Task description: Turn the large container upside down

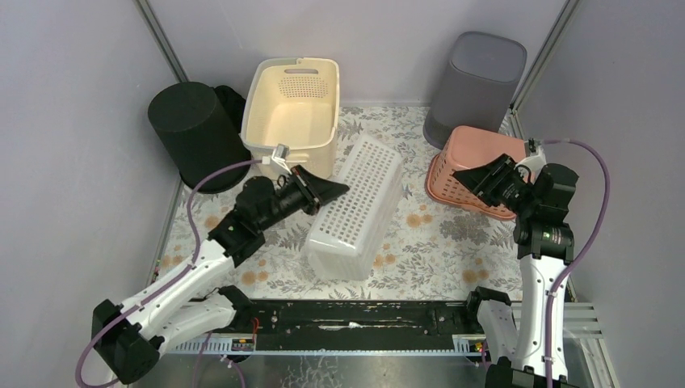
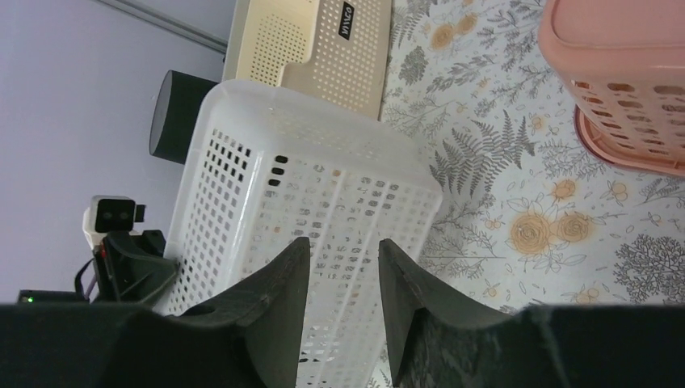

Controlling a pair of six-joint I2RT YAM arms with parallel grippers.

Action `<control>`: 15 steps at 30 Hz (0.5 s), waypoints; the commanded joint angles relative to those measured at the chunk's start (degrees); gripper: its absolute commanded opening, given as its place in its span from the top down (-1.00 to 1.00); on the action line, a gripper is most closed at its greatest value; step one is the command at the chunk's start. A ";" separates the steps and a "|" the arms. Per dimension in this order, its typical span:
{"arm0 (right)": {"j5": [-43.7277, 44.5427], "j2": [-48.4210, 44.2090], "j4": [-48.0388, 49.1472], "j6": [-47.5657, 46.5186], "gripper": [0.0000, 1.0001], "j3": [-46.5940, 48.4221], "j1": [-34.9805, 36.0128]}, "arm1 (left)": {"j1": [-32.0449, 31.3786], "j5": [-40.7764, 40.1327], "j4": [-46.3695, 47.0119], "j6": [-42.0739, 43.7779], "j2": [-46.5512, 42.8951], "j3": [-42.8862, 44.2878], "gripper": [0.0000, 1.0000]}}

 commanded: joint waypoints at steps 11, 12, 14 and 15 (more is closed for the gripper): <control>-0.67 0.69 3.35 -2.05 0.11 -6.39 0.33 | -11.70 -23.97 39.14 -16.73 7.79 -22.48 1.00; -0.67 0.84 3.36 -2.07 0.11 -6.41 0.36 | -11.73 -25.11 40.49 -17.21 7.67 -24.09 1.00; -0.64 1.08 3.50 -2.19 0.11 -6.48 0.33 | -11.63 -26.04 40.29 -18.03 7.13 -26.37 1.00; -0.71 1.20 3.67 -2.11 0.11 -6.62 0.36 | -11.57 -26.16 38.16 -17.69 6.35 -26.54 1.00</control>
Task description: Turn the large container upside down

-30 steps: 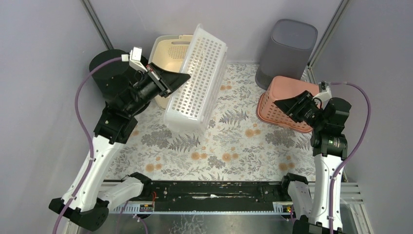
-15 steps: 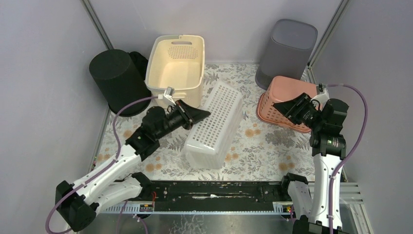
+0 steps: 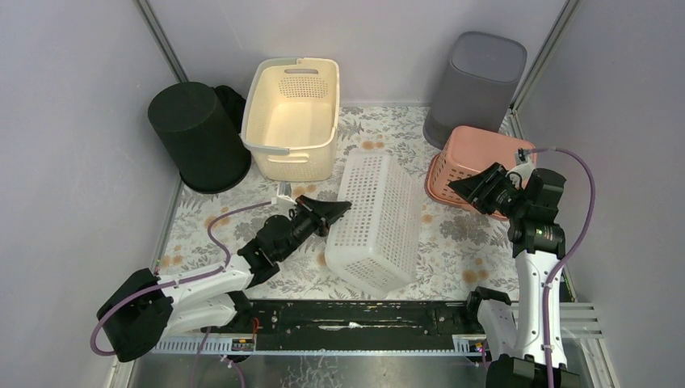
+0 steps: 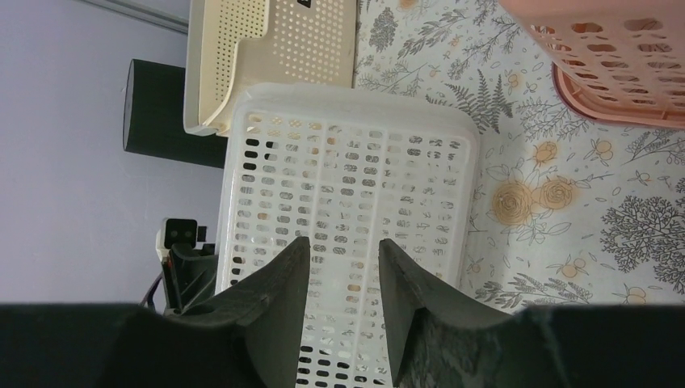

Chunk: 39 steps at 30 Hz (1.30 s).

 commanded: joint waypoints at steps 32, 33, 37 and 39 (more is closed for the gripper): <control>-1.04 -2.01 -1.38 -6.84 0.11 -11.37 1.58 | 5.31 11.02 -14.06 21.50 13.59 -2.67 0.30; -0.64 -2.55 -1.80 -6.99 0.11 -12.47 2.03 | 3.93 10.35 -18.43 23.48 11.66 -1.20 0.21; 2.07 -5.02 -3.80 -7.22 0.10 -15.36 5.52 | -2.01 5.05 -35.61 28.42 2.60 2.79 -0.26; 3.06 -6.54 -4.01 -5.98 0.09 -16.63 8.16 | -4.39 3.37 -41.29 28.98 -2.38 3.06 -0.56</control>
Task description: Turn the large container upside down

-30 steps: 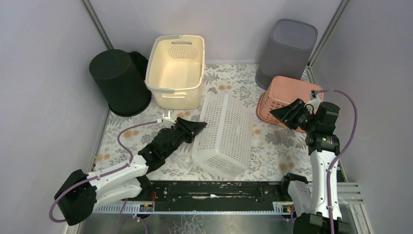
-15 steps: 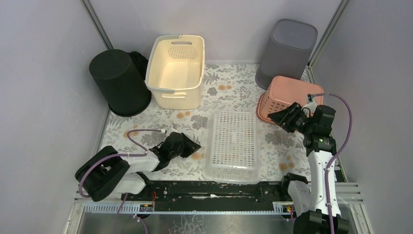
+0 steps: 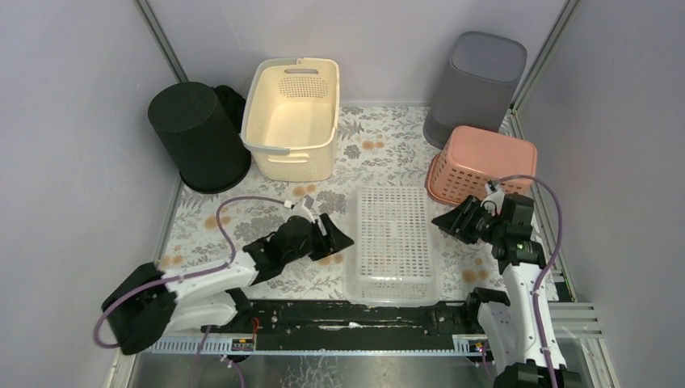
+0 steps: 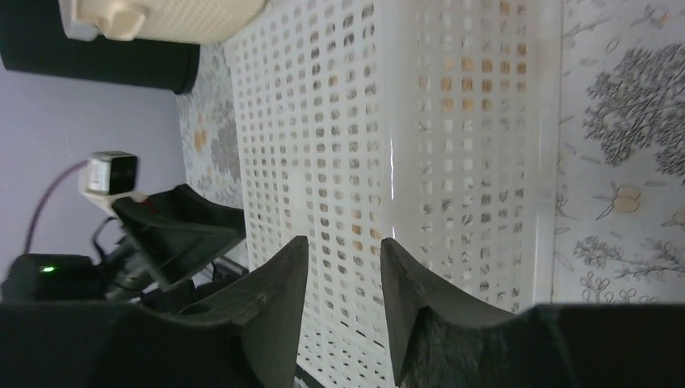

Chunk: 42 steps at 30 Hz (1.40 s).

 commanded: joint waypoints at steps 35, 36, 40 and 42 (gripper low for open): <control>28.96 17.12 15.11 10.39 -0.07 -1.11 24.15 | -13.90 -13.48 -14.38 13.18 14.37 17.61 -0.91; 29.74 19.31 15.83 10.04 -0.07 0.53 24.09 | -12.61 -12.81 -14.22 14.24 15.60 18.73 -0.91; 31.50 29.18 19.01 9.45 -0.08 7.85 24.08 | -5.36 -9.89 -12.32 19.33 21.77 23.58 -0.91; 32.08 34.03 20.43 9.53 -0.09 12.47 24.14 | -1.33 -8.09 -11.93 22.42 26.10 27.47 -0.90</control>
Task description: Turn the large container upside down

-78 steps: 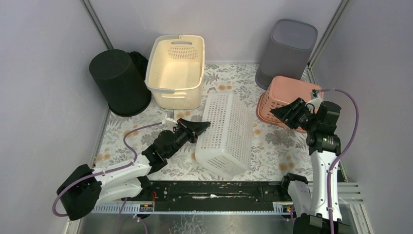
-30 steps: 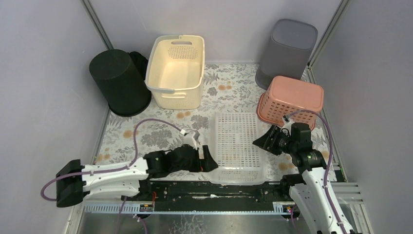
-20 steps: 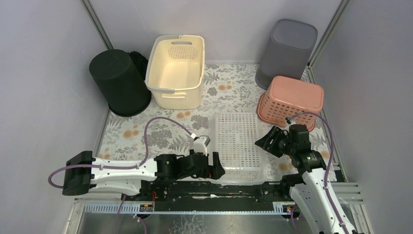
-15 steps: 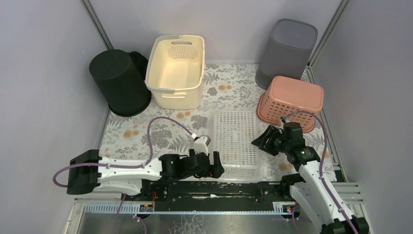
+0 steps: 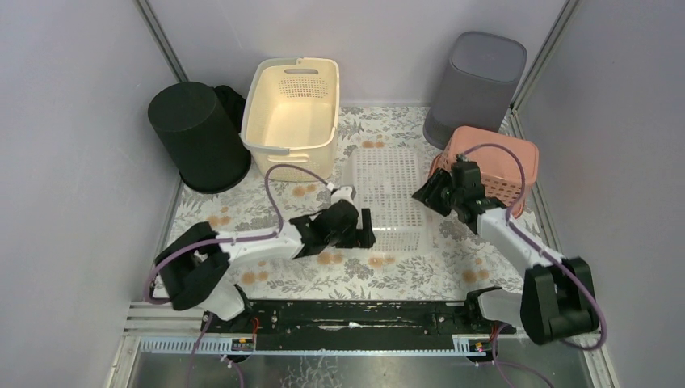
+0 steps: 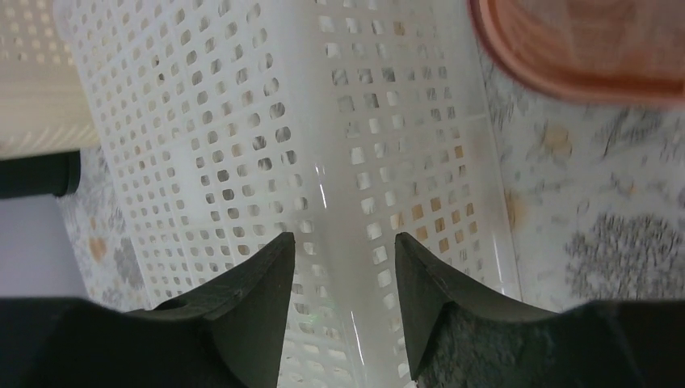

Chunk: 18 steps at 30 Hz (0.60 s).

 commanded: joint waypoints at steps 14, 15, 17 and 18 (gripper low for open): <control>4.86 44.43 -2.53 -2.92 -0.25 46.80 -0.60 | 23.67 4.14 -3.07 18.15 36.44 47.09 -0.88; 4.71 46.29 -3.20 -2.98 -0.25 49.34 -1.02 | 24.42 5.05 -4.23 18.74 38.74 50.51 -0.86; 5.07 49.01 -4.73 -3.40 -0.25 53.75 -1.90 | 25.42 5.43 -5.74 19.22 42.01 55.33 -0.86; 5.16 50.18 -5.29 -3.67 -0.26 55.68 -2.29 | 26.00 6.61 -5.30 18.88 43.00 56.40 -0.86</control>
